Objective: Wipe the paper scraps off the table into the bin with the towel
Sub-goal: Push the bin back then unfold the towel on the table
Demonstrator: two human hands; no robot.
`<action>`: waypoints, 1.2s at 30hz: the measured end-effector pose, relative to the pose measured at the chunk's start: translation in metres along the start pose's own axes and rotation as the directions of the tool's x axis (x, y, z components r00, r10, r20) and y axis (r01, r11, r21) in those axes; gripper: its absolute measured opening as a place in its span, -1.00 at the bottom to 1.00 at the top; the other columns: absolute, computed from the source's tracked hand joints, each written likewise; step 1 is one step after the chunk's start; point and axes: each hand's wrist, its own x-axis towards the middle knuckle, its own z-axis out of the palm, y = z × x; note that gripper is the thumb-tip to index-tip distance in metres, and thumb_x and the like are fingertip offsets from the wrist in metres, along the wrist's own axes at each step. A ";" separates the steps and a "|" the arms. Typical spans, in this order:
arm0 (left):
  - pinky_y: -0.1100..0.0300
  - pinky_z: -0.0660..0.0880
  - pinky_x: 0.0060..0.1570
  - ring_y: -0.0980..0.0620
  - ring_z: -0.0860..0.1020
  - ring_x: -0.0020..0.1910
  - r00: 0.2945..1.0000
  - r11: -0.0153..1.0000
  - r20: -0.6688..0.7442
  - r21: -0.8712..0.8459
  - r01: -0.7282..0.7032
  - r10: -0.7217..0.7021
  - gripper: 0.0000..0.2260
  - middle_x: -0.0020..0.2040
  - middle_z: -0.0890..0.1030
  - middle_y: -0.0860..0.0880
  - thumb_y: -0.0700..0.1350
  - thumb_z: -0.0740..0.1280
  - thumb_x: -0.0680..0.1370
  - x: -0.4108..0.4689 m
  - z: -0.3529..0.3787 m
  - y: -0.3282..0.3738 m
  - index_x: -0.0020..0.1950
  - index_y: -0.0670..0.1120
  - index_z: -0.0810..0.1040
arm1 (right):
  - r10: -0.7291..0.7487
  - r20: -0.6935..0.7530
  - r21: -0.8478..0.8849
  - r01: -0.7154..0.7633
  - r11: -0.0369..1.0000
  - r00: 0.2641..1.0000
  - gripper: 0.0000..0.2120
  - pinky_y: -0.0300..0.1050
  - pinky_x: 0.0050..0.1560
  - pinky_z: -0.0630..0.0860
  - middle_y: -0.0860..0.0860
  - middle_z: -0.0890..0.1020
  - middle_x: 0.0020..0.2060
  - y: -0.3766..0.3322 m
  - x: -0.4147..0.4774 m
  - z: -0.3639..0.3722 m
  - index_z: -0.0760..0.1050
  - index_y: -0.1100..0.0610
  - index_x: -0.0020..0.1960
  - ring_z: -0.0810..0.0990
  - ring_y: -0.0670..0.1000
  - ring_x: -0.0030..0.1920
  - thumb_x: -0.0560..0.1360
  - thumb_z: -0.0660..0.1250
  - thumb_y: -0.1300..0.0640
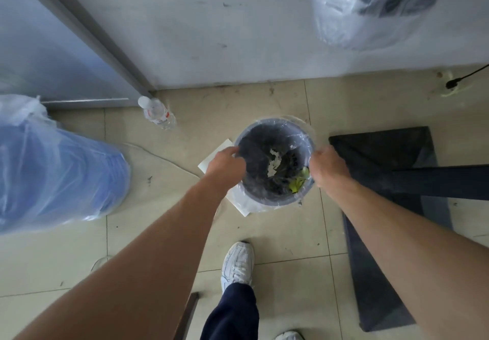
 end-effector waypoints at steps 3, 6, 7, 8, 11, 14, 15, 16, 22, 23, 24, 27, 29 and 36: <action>0.11 0.57 0.09 -0.09 0.54 0.18 0.995 0.995 0.043 -0.037 -0.092 0.093 -0.51 0.29 0.52 -0.08 -0.28 0.21 0.58 -0.022 -0.019 0.044 0.49 0.04 0.46 | -0.102 0.005 0.028 0.102 0.994 0.995 -0.64 0.04 0.05 0.49 0.13 0.55 0.10 -0.030 -0.028 -0.035 0.33 0.11 0.38 0.56 0.16 0.04 0.65 0.02 0.02; 0.09 0.52 0.01 -0.13 0.59 0.16 0.980 0.984 0.100 -0.055 -0.169 0.174 -0.56 0.28 0.59 -0.22 -0.24 0.28 0.59 -0.057 -0.040 0.080 0.46 0.02 0.47 | -0.190 0.017 0.046 0.189 0.981 0.982 -0.63 0.02 0.06 0.45 0.11 0.53 0.10 -0.053 -0.067 -0.074 0.31 0.10 0.39 0.54 0.15 0.07 0.65 0.00 0.01; 0.13 0.49 -0.06 -0.12 0.59 0.10 0.971 0.978 0.122 -0.062 -0.198 0.204 -0.57 0.23 0.61 -0.24 -0.24 0.29 0.60 -0.073 -0.049 0.093 0.46 -0.02 0.47 | -0.210 0.022 0.046 0.209 0.977 0.977 -0.62 0.02 0.10 0.43 0.13 0.53 0.19 -0.060 -0.080 -0.090 0.29 0.09 0.42 0.52 0.16 0.14 0.65 0.00 0.01; 0.17 0.47 -0.12 -0.11 0.57 0.05 0.964 0.972 0.130 -0.063 -0.225 0.231 -0.58 0.18 0.61 -0.23 -0.25 0.30 0.59 -0.091 -0.058 0.107 0.46 -0.06 0.47 | -0.226 0.024 0.055 0.224 0.973 0.974 -0.60 0.05 0.14 0.39 0.14 0.50 0.28 -0.067 -0.094 -0.107 0.26 0.09 0.46 0.50 0.18 0.22 0.65 0.01 0.02; 0.16 0.42 -0.18 -0.10 0.55 0.00 0.950 0.957 0.113 -0.067 -0.284 0.290 -0.57 0.07 0.60 -0.17 -0.18 0.38 0.51 -0.149 -0.090 0.152 0.39 -0.09 0.51 | -0.290 0.009 0.151 0.286 0.946 0.957 -0.52 0.11 0.35 0.30 0.13 0.36 0.47 -0.092 -0.144 -0.164 0.14 0.07 0.55 0.38 0.18 0.40 0.64 0.01 0.06; 0.12 0.45 -0.08 -0.09 0.56 0.00 0.934 0.935 0.034 -0.035 -0.353 0.355 -0.67 0.07 0.63 -0.18 -0.20 0.36 0.57 -0.204 -0.116 0.194 0.35 -0.07 0.57 | -0.367 -0.018 0.202 0.363 0.910 0.930 -0.48 0.11 0.43 0.22 0.04 0.25 0.55 -0.114 -0.200 -0.221 0.10 0.00 0.59 0.30 0.15 0.48 0.64 0.01 0.04; 0.10 0.47 -0.04 -0.09 0.56 0.00 0.924 0.924 0.013 -0.023 -0.382 0.382 -0.67 0.06 0.63 -0.17 -0.19 0.37 0.58 -0.224 -0.122 0.210 0.35 -0.07 0.58 | -0.379 -0.028 0.221 0.375 0.900 0.925 -0.49 0.10 0.43 0.24 0.03 0.25 0.55 -0.121 -0.219 -0.240 0.12 -0.01 0.58 0.31 0.14 0.47 0.63 0.02 0.05; 0.08 0.47 -0.02 -0.08 0.56 -0.01 0.912 0.912 0.001 -0.016 -0.411 0.411 -0.67 0.04 0.63 -0.15 -0.18 0.38 0.57 -0.246 -0.127 0.226 0.34 -0.06 0.59 | -0.384 -0.043 0.256 0.382 0.888 0.922 -0.49 0.10 0.43 0.27 0.03 0.28 0.53 -0.127 -0.239 -0.259 0.15 -0.01 0.57 0.33 0.15 0.46 0.62 0.03 0.05; 0.12 0.42 -0.05 -0.05 0.55 -0.07 0.853 0.859 0.133 0.028 -0.512 0.504 -0.81 -0.02 0.63 -0.07 -0.11 0.37 0.59 -0.396 -0.142 0.329 0.19 -0.04 0.63 | -0.427 -0.196 0.379 0.470 0.797 0.883 -0.52 0.08 0.30 0.46 0.11 0.50 0.34 -0.146 -0.363 -0.380 0.25 0.01 0.52 0.50 0.17 0.29 0.60 0.10 0.08; 0.12 0.43 -0.03 -0.05 0.56 -0.06 0.838 0.843 0.152 0.046 -0.536 0.524 -0.83 -0.01 0.64 -0.07 -0.10 0.36 0.60 -0.419 -0.143 0.341 0.17 -0.03 0.64 | -0.436 -0.231 0.352 0.492 0.796 0.870 -0.52 0.07 0.32 0.42 0.09 0.48 0.37 -0.146 -0.380 -0.400 0.26 0.00 0.52 0.48 0.17 0.31 0.60 0.09 0.07; 0.12 0.43 -0.05 -0.06 0.56 -0.07 0.822 0.826 0.166 0.058 -0.560 0.545 -0.86 -0.01 0.64 -0.07 -0.11 0.35 0.61 -0.442 -0.143 0.352 0.15 -0.02 0.63 | -0.440 -0.266 0.328 0.510 0.795 0.858 -0.52 0.05 0.34 0.38 0.07 0.46 0.40 -0.143 -0.394 -0.421 0.27 -0.01 0.52 0.45 0.15 0.34 0.60 0.07 0.07; 0.18 0.38 -0.19 -0.08 0.53 -0.09 0.777 0.780 0.197 0.081 -0.621 0.598 -0.90 -0.02 0.62 -0.09 -0.13 0.31 0.62 -0.501 -0.131 0.376 0.06 -0.03 0.62 | -0.424 -0.358 0.324 0.536 0.780 0.832 -0.55 0.01 0.37 0.33 0.04 0.44 0.43 -0.121 -0.429 -0.475 0.31 0.02 0.50 0.42 0.13 0.38 0.61 0.08 0.07; 0.19 0.38 -0.20 -0.08 0.56 -0.09 0.749 0.748 0.213 0.102 -0.655 0.627 -0.93 -0.01 0.63 -0.10 -0.09 0.33 0.62 -0.535 -0.114 0.387 -0.01 -0.02 0.60 | -0.413 -0.403 0.315 0.547 0.776 0.817 -0.56 0.01 0.40 0.30 0.00 0.43 0.44 -0.099 -0.450 -0.500 0.33 -0.02 0.48 0.41 0.14 0.40 0.60 0.11 0.04; 0.09 0.51 0.10 -0.05 0.65 0.01 0.639 0.635 0.321 0.131 -0.761 0.699 -0.75 0.14 0.70 -0.15 0.13 0.41 0.56 -0.614 -0.021 0.406 0.06 -0.03 0.63 | -0.329 -0.524 0.305 0.533 0.789 0.786 -0.58 0.00 0.38 0.31 0.08 0.42 0.44 0.009 -0.505 -0.552 0.32 0.04 0.48 0.37 0.15 0.42 0.63 0.06 0.06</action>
